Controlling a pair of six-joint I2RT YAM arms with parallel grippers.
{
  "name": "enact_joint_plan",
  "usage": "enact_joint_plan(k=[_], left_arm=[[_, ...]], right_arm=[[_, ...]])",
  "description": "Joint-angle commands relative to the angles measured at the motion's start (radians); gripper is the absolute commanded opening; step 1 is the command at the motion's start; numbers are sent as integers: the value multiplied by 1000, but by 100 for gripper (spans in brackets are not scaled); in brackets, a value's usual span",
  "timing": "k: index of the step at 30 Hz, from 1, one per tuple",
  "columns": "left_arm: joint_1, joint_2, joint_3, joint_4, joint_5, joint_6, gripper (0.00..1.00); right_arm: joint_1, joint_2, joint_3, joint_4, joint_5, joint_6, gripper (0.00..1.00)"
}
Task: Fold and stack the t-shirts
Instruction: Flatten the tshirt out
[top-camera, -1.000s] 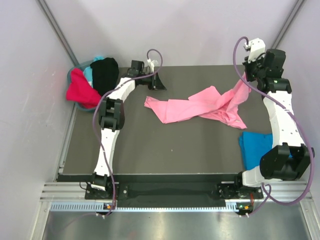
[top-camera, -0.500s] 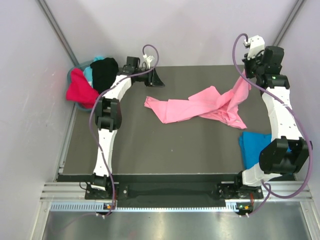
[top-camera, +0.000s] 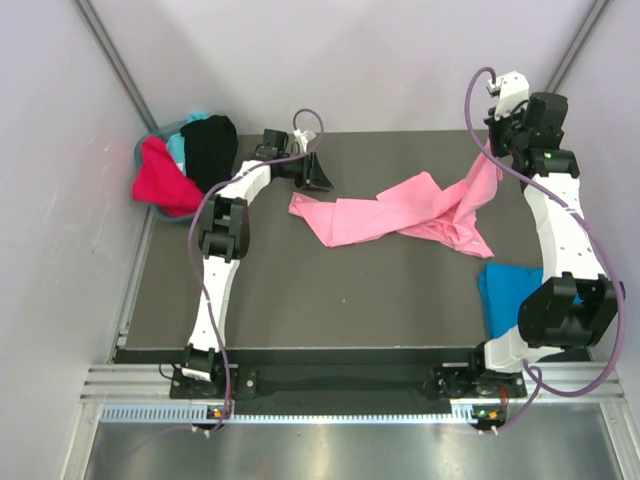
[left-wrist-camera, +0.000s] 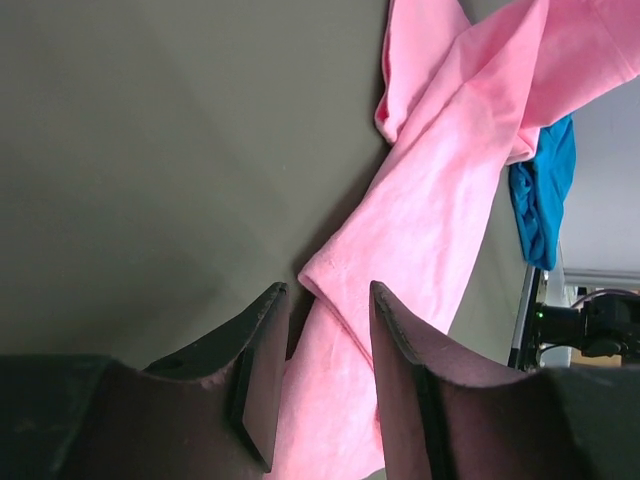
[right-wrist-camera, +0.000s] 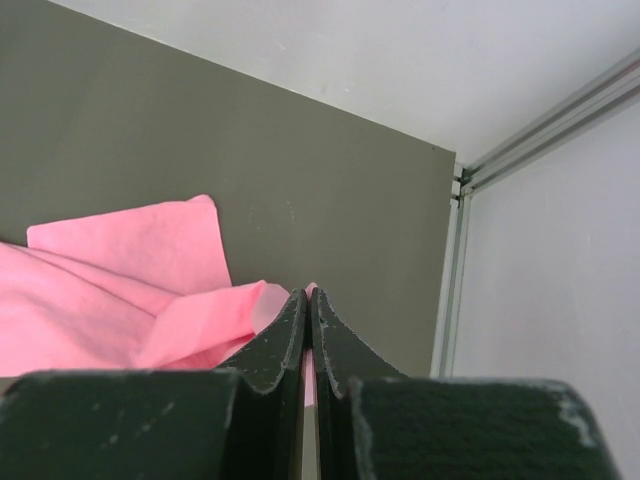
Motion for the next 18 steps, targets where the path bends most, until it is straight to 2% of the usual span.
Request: enact_joint_plan(k=[1,18], left_arm=[[-10,15,-9,15,29,13,43],[-48,47,-13,23,49,-4,40]], right_arm=[[4,-9,30,24,-4,-5,0],[4,-16,-9,34,-6,-9,0]])
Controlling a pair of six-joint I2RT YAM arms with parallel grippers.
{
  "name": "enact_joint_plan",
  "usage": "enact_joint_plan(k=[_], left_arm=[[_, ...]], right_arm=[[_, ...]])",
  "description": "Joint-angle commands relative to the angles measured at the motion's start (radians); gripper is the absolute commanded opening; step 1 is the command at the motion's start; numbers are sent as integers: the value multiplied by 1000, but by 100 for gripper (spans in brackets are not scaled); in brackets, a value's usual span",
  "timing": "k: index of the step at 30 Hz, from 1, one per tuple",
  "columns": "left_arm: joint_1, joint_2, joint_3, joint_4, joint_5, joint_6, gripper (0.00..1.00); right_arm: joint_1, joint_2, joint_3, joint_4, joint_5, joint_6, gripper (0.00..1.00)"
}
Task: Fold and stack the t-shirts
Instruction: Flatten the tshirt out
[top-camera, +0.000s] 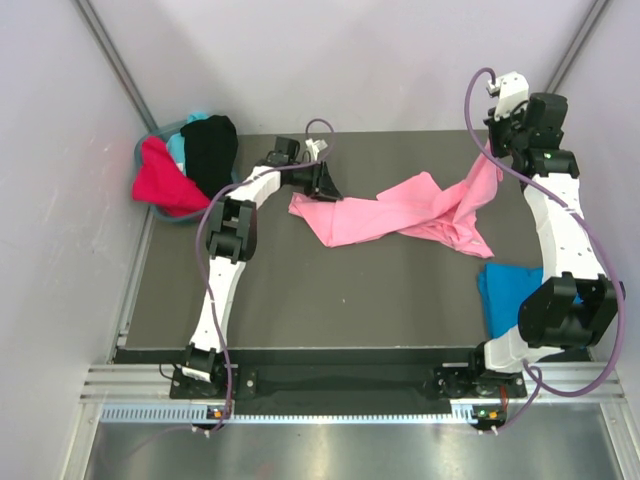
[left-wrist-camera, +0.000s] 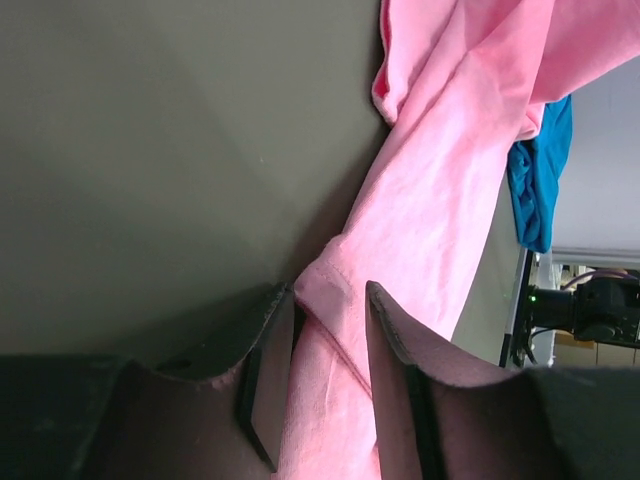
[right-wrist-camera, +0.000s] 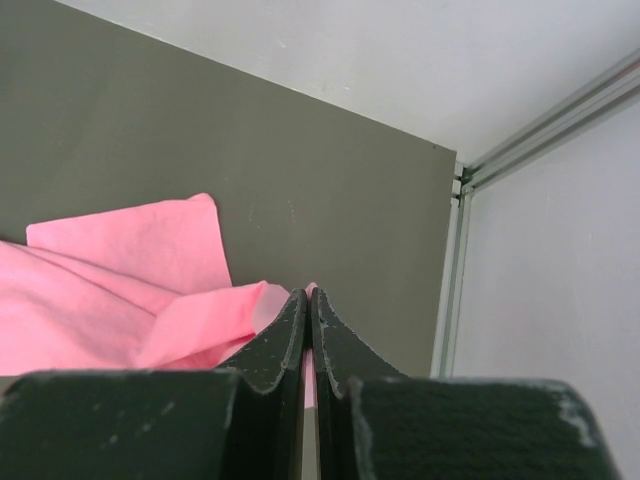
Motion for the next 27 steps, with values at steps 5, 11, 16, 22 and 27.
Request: enact_joint_plan(k=[5,11,16,22,27], left_arm=[[-9,7,-5,35,32,-6,34],[-8,9,3,45,17,-9,12],[-5,7,19,58,-6,-17,15],[-3,15,35,72,-23,-21,14],[-2,20,41,72,-35,-23,18]], right_arm=[[4,-17,-12,35,-6,-5,0],[4,-22,-20,39,-6,-3,0],[4,-22,-26,39,-8,2,0],[4,-20,-29,41,-8,0,0],[4,-16,-29,41,-9,2,0]])
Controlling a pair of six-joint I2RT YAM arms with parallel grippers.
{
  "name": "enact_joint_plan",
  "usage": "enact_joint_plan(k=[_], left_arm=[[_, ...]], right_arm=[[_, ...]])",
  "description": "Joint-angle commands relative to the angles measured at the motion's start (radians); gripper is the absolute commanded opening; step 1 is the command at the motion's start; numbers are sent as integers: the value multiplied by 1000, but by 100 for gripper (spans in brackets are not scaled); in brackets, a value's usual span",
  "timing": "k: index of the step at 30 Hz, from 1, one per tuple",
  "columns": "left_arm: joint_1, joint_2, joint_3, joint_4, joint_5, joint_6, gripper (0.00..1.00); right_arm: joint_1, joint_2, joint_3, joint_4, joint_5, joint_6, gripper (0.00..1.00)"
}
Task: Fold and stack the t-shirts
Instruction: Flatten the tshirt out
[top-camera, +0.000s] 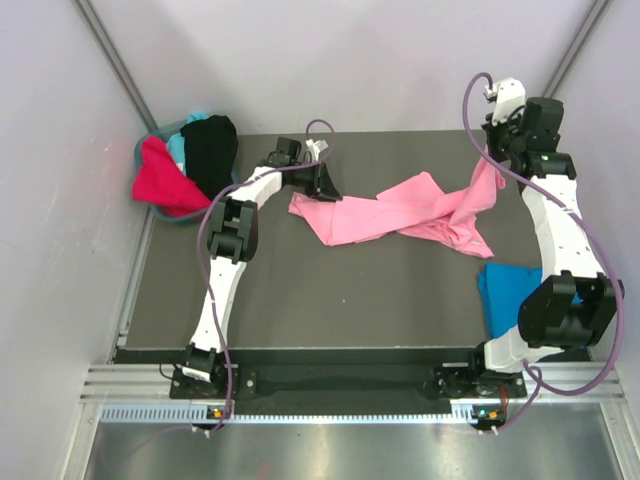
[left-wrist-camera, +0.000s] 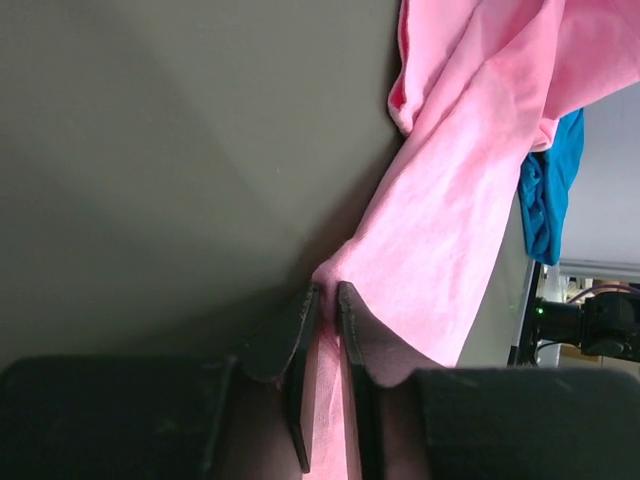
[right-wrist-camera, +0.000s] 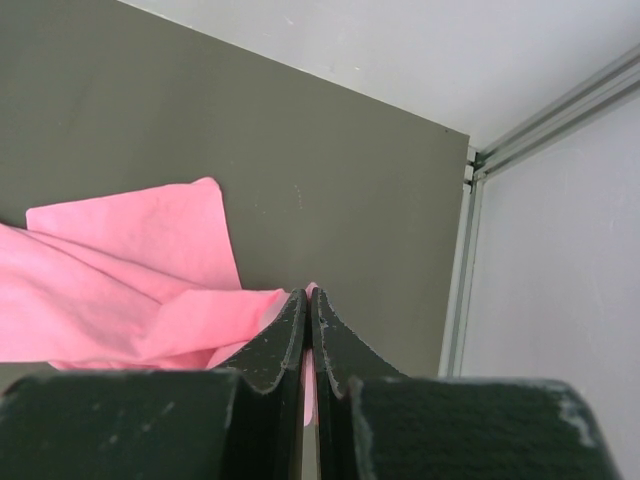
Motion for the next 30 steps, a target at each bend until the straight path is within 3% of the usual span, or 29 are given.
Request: enact_joint_plan(k=[1,3,8,11,13,19,26,30], left_arm=[[6,12,38,54,-9,-1,20],[8,18,41,54,-15,-3,31],[8,29,47,53,-17,-4,34],[8,33,49,54,-7,-6,26],[8,33,49,56,-4,-7,15],[8,33,48,80,17,-24,0],[32,-51,101,93,-7,-23,0],[83,-203,107,88,-11,-12,0]], right_arm=[[6,-14,4,40,-9,3,0],[6,-11,6,40,-9,3,0],[10,-3,15,39,-9,3,0],[10,-2,15,37,-9,1,0],[12,-3,14,37,-9,0,0],[12,-5,11,37,-6,-3,0],[12,12,61,50,13,-11,0],[12,63,229,65,39,1,0]])
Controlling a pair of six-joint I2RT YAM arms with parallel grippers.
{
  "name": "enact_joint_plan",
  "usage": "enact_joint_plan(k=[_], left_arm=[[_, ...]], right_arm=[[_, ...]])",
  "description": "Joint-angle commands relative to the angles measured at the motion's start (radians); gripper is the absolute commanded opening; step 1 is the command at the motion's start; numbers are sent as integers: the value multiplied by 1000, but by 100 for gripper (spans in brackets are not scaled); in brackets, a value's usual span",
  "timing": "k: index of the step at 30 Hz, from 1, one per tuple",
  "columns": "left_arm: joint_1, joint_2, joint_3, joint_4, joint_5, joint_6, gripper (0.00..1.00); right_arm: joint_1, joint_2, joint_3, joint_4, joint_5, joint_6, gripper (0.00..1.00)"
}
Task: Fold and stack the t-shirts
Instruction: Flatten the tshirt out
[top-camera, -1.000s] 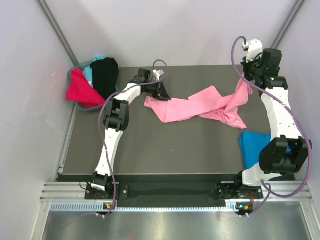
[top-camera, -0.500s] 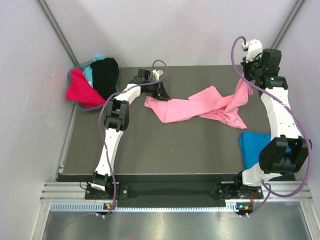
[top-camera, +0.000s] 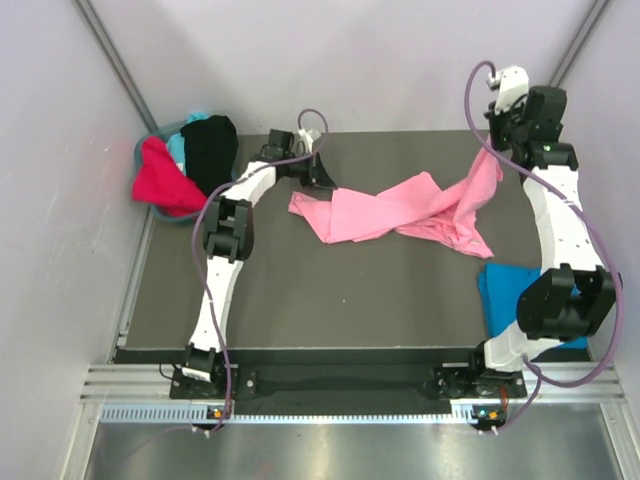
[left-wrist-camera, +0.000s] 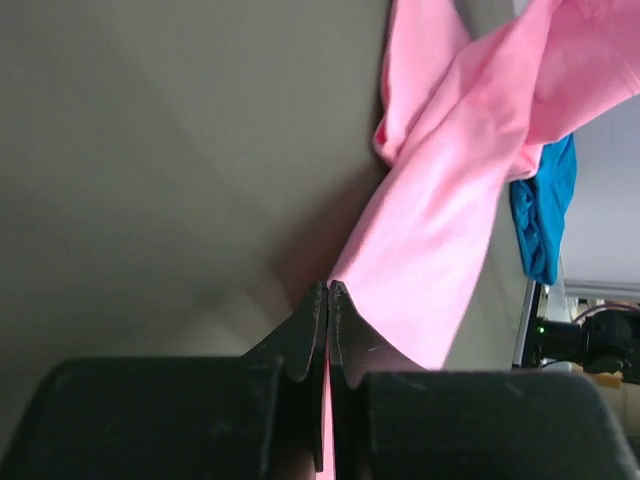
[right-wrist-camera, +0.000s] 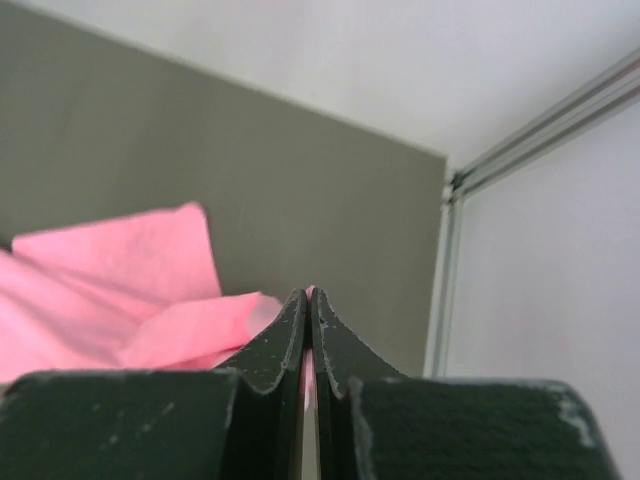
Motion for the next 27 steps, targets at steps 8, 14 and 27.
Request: enact_joint_plan(k=[8,14,27], left_arm=[[161,-484,-59,29,-1,9,0],[206,-731,-134,-5,17,9,0],[214,-1208,-282,-89,-71,113,0]], right_arm=[[2,121,417,79,63,169,0],[12,48,495,-32,-8,139,0],[13,-414,401,-153,-17,-13,0]])
